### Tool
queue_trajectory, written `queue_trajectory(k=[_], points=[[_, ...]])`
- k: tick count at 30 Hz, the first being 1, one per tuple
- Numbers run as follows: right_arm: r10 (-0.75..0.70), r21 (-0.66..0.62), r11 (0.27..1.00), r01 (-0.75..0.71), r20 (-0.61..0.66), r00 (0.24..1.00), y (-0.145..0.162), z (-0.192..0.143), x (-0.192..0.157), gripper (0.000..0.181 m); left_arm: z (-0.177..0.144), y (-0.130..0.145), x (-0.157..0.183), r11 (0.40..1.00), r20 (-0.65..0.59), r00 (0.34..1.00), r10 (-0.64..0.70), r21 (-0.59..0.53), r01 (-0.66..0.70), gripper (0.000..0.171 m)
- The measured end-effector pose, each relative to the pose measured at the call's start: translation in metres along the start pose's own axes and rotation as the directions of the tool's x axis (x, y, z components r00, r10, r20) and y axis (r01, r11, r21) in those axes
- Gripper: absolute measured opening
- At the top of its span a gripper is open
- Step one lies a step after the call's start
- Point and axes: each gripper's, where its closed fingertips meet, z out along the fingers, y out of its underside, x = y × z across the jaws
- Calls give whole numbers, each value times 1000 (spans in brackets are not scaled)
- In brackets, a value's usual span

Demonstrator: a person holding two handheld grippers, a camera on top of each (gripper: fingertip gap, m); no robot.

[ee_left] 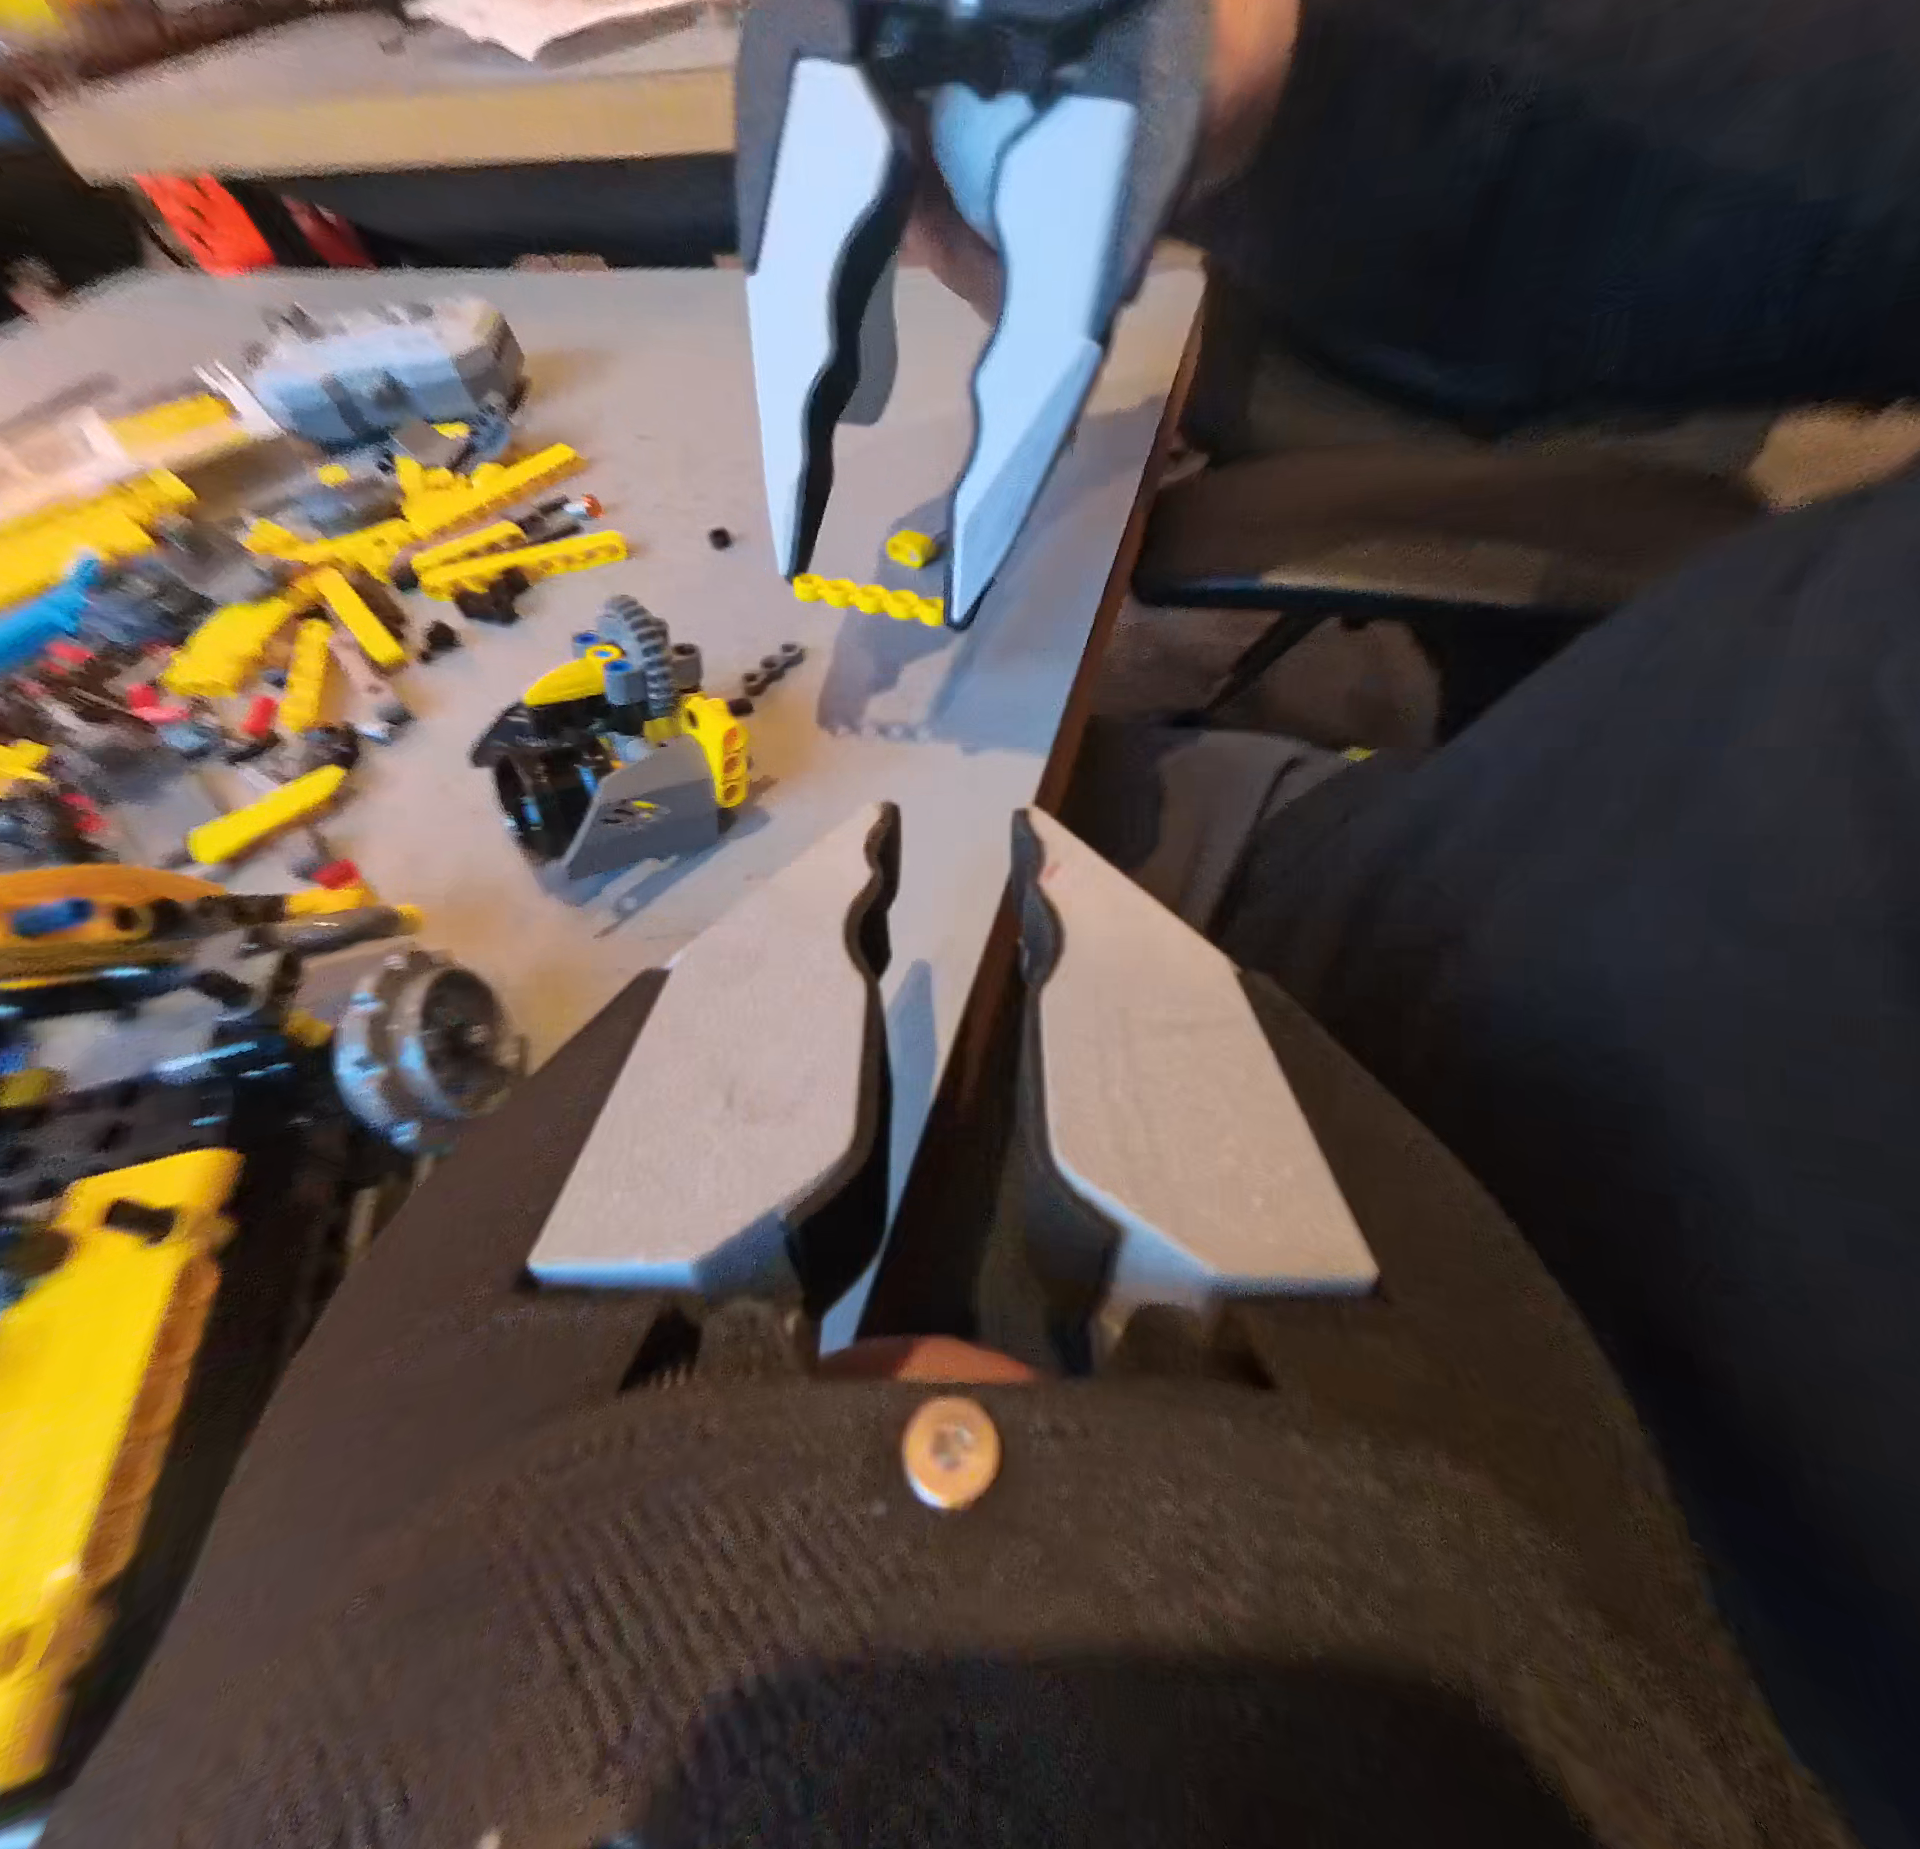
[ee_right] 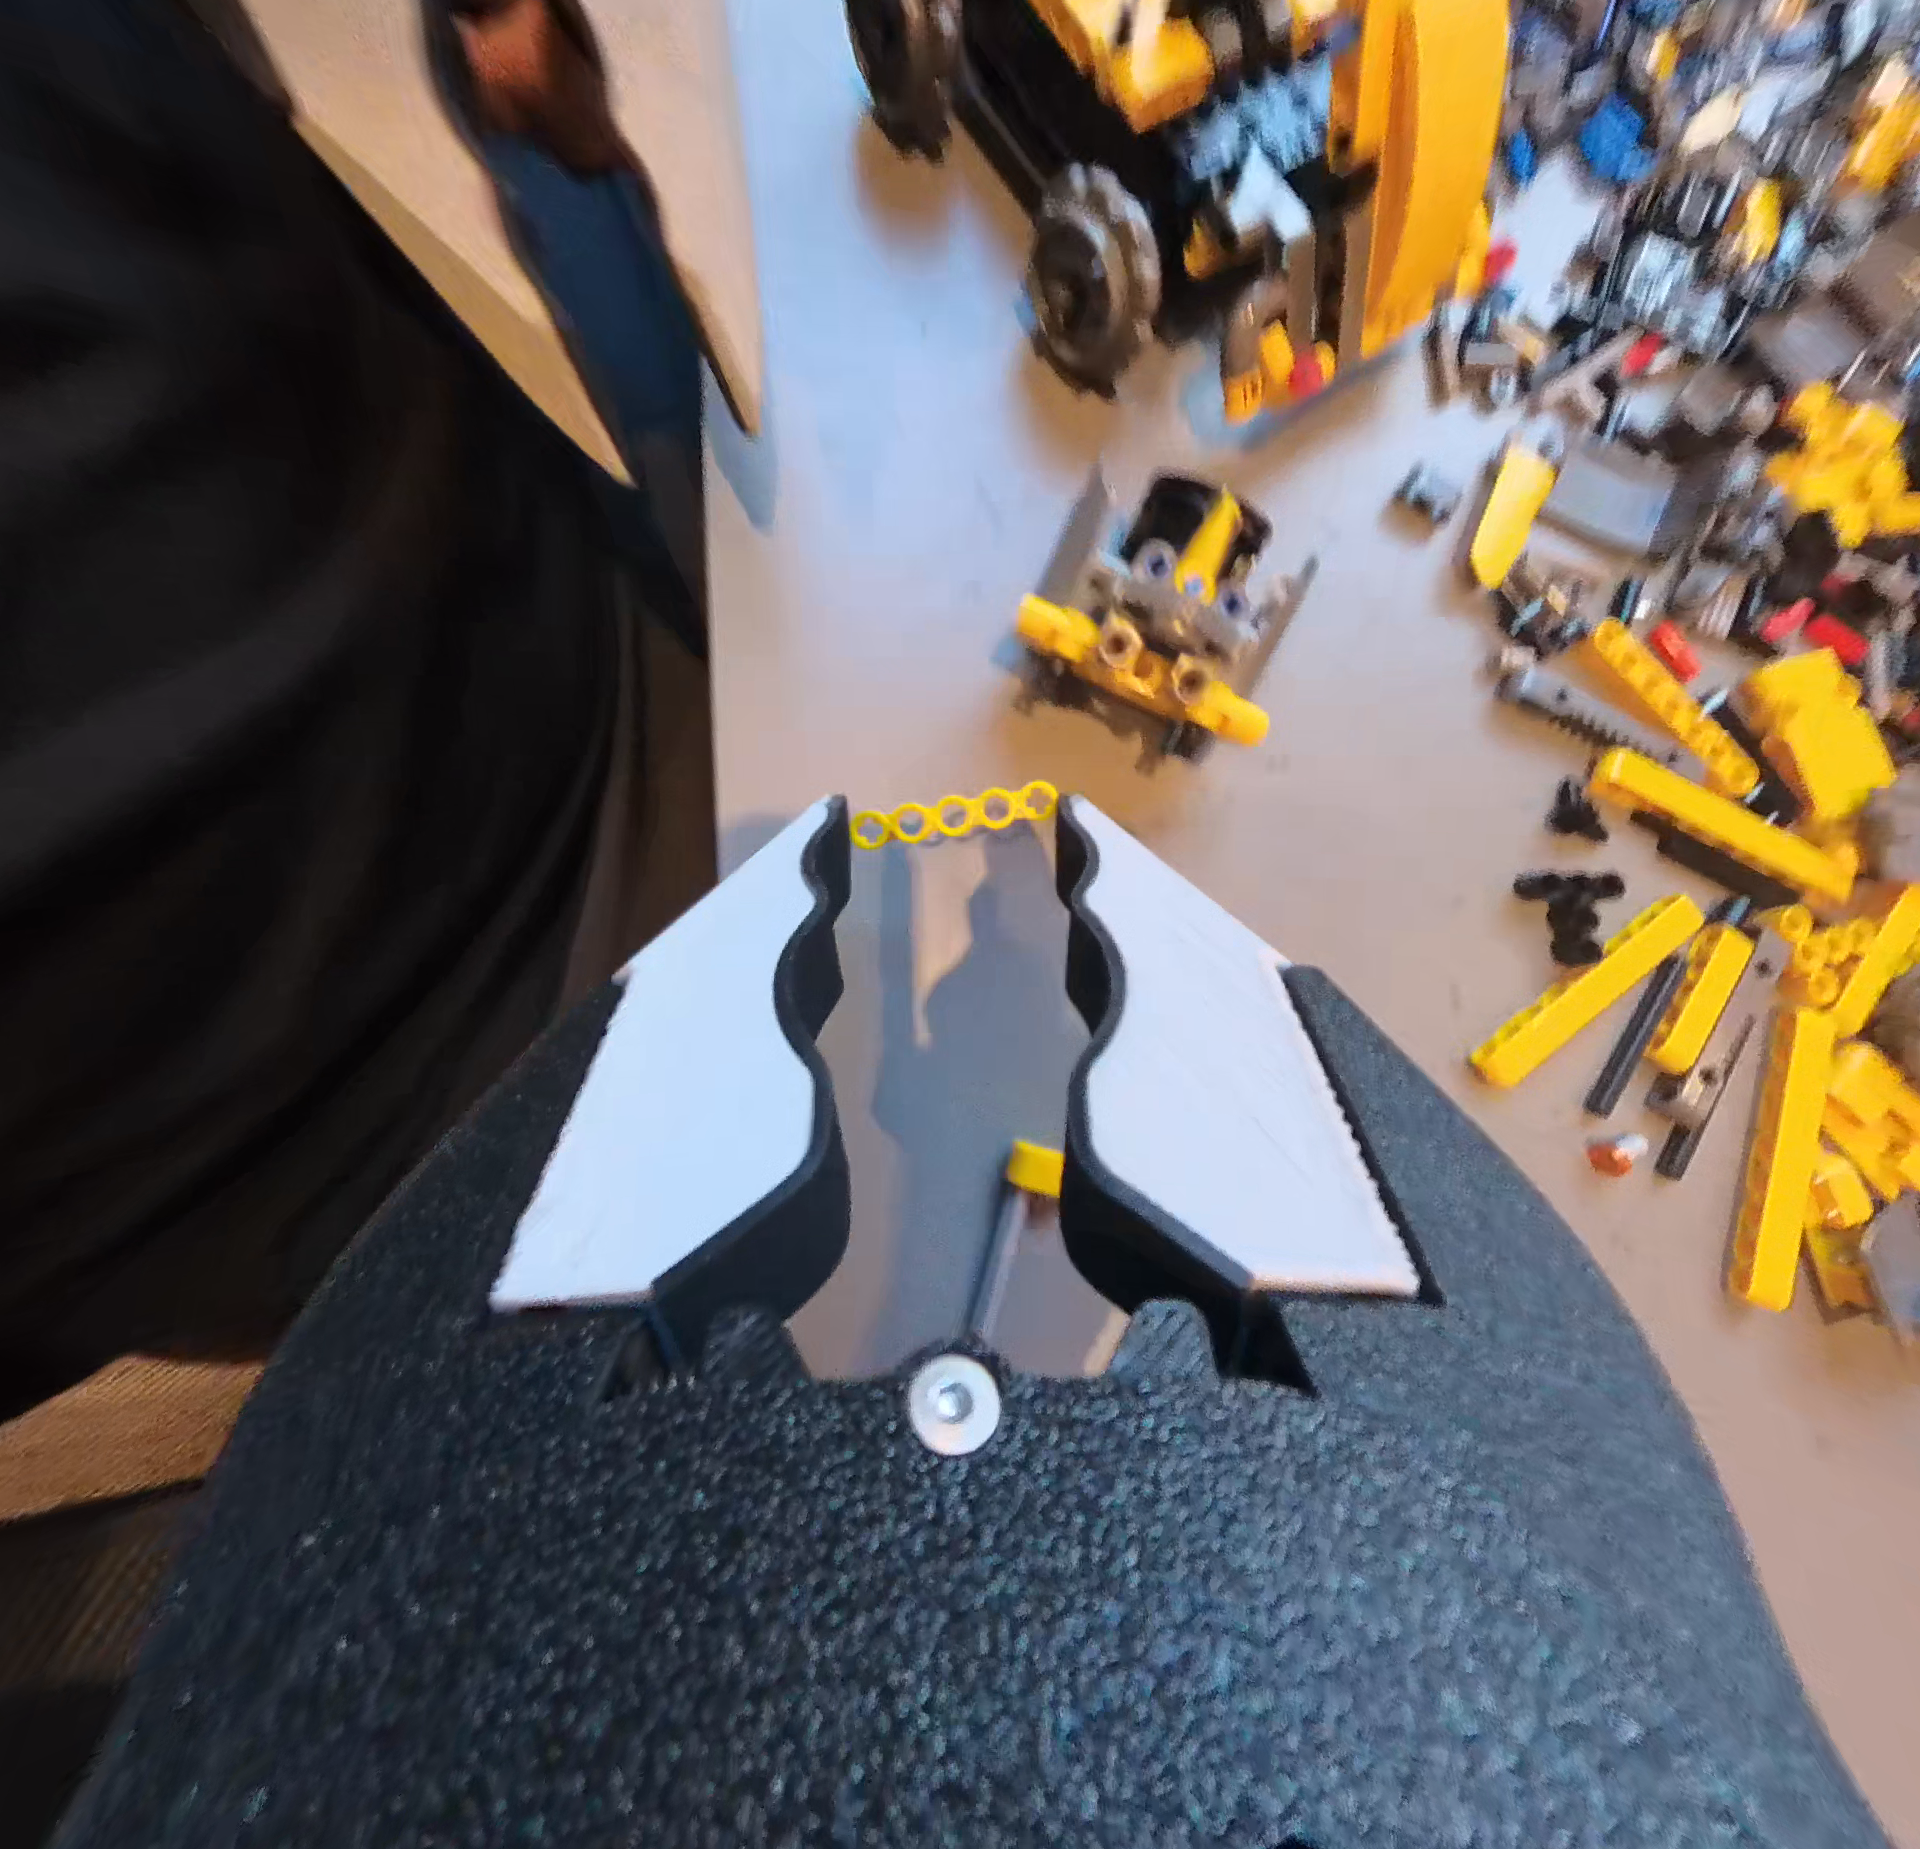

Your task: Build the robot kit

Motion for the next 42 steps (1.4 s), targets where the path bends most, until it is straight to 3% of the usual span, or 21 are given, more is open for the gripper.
queue_trajectory(k=[4,7,9,13,19,25,32,36,42], points=[[-57,130,989,64,-64,996,-26,-5,-14,40,2,-23,-6,971,-59,973,-224,78,228,23],[-72,230,968,104,-143,987,-42,-12,-17,39,10,-21,-12,921,-86,919,-384,42,388,24],[-74,254,959,123,-194,978,-45,-14,-17,39,18,-21,-6,886,-145,878,-457,13,463,28],[-101,228,960,165,-266,959,-40,-10,-19,39,28,-49,-2,791,-299,765,-571,48,610,29],[-79,253,951,176,-351,933,-33,-18,-19,39,49,-45,-1,822,-246,795,-555,-15,570,5],[-36,206,971,123,-384,923,-4,-13,-10,37,69,-23,-8,877,-88,876,-474,-136,461,1],[-62,183,971,154,-428,902,-7,-11,-11,41,81,-18,-10,837,-49,843,-535,-169,521,1],[-100,90,982,164,-488,867,2,0,-4,39,84,-18,-6,807,-52,813,-580,-171,565,0],[-83,78,988,136,-478,875,8,5,-3,38,85,-13,-7,780,-36,787,-616,-163,604,1]])
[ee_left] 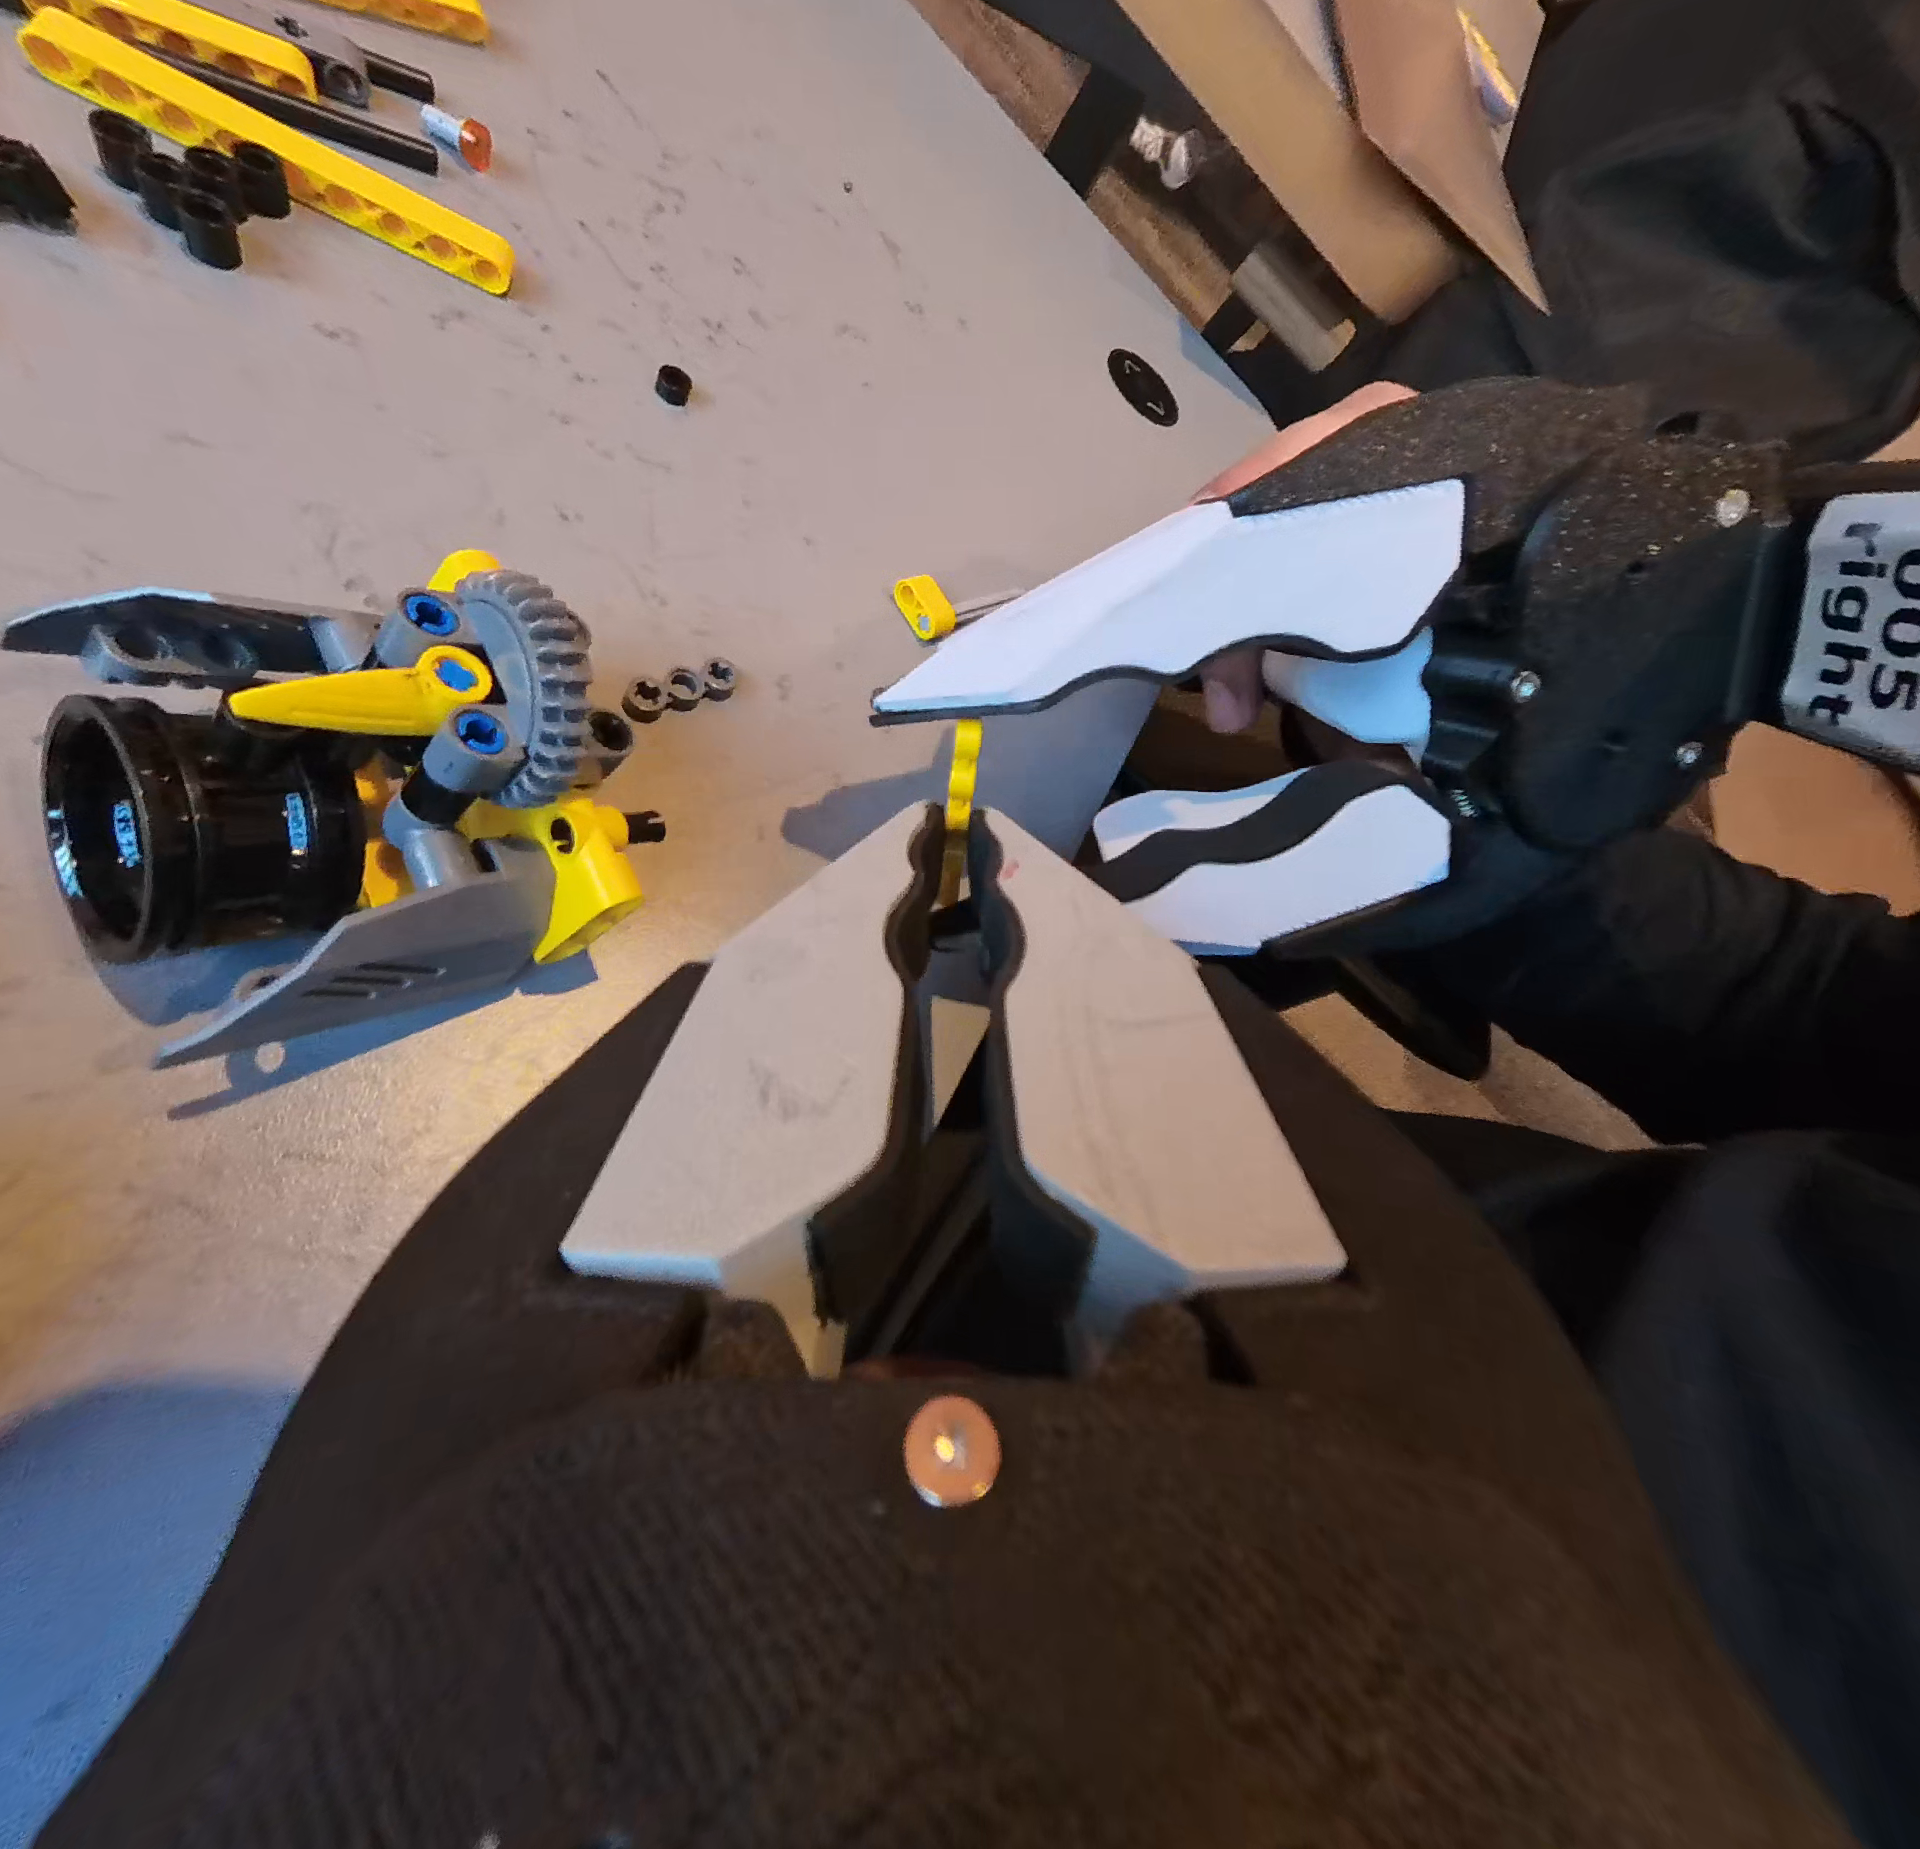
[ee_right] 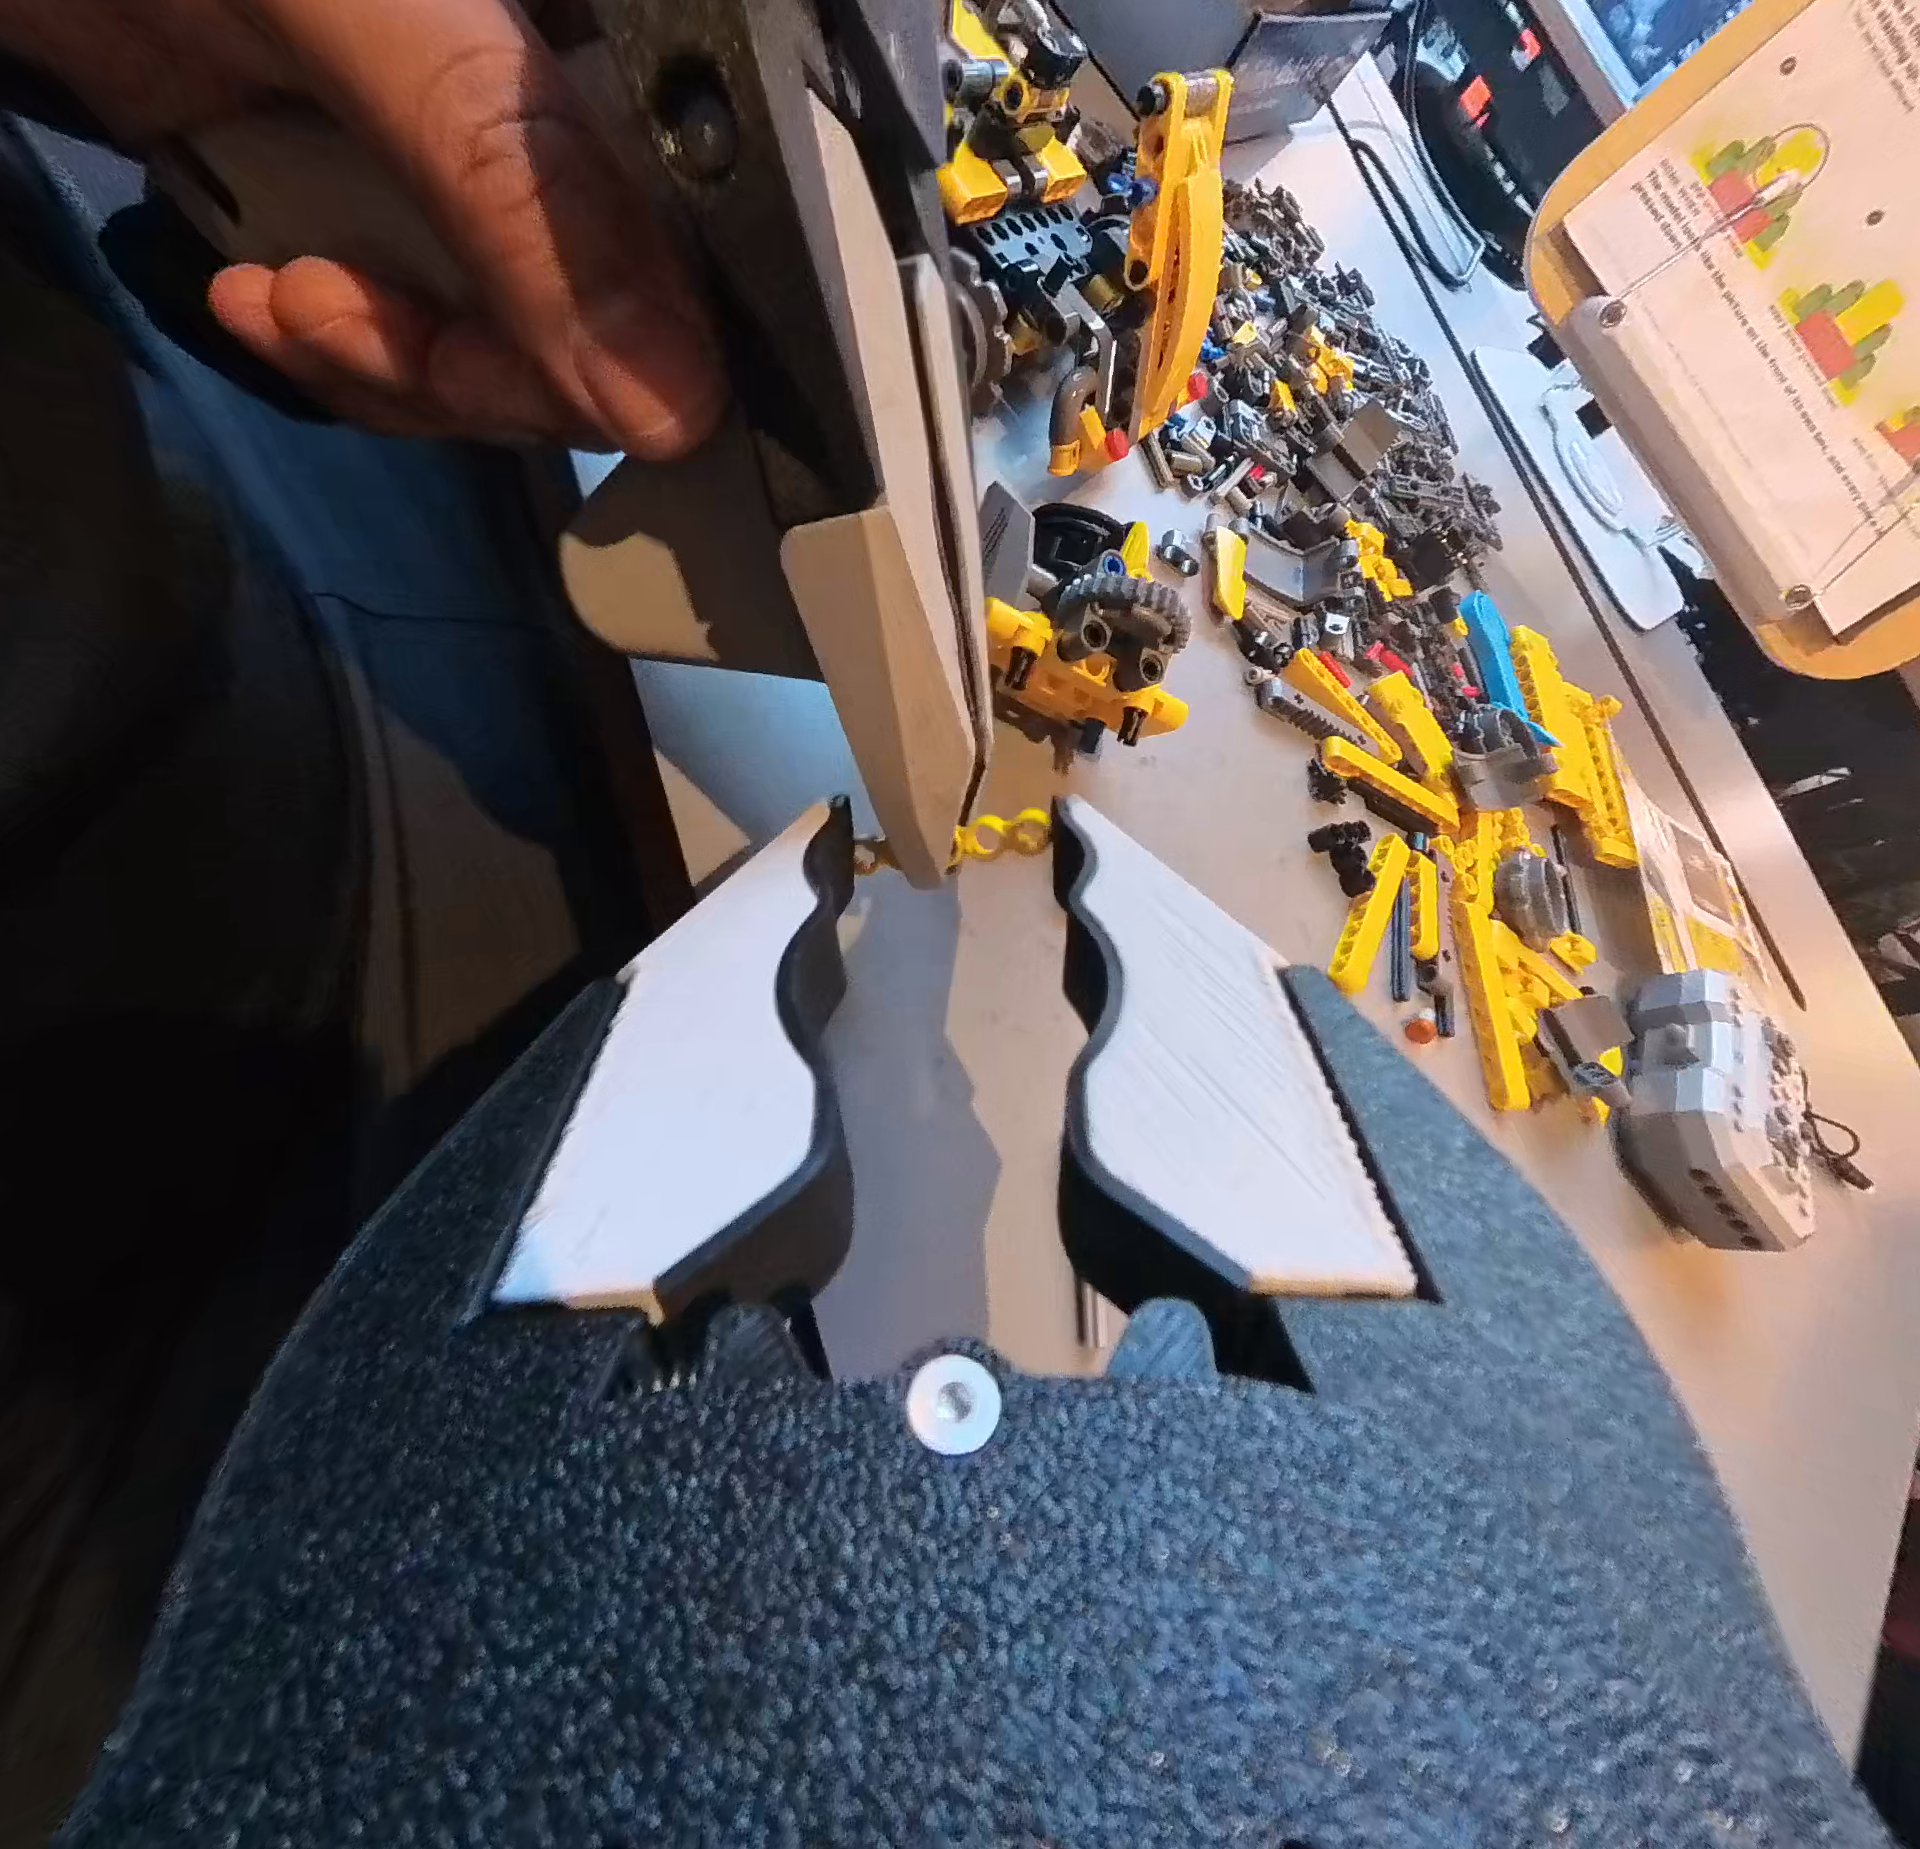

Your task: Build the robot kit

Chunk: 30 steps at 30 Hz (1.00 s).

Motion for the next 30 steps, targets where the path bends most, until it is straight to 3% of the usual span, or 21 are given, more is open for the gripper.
queue_trajectory(k=[3,5,12,15,20,22,27,30], points=[[-4,-13,1000,4,-2,1000,4,-1,0,37,0,0,-1,1000,5,1000,5,8,-6,1],[-12,-30,999,12,-6,1000,8,-1,1,26,0,1,-3,1000,13,1000,25,4,-25,1],[-5,-32,999,5,-16,1000,8,-1,3,26,-4,-7,0,996,5,999,51,66,-51,1],[-1,-13,1000,0,-30,1000,6,-4,5,9,-8,-11,0,993,-4,999,43,107,-42,1],[17,-16,1000,-18,-45,999,7,-4,9,8,-9,-11,0,990,1,998,69,123,-68,2],[14,-30,999,-15,-46,999,10,-4,10,8,-10,-9,0,991,-4,998,67,114,-66,10],[-18,-50,999,16,-43,999,13,-3,9,8,-15,-9,-5,988,15,996,87,126,-88,2],[-109,-79,991,106,-34,993,17,-2,7,8,-15,-6,-6,990,21,995,98,97,-100,17]])
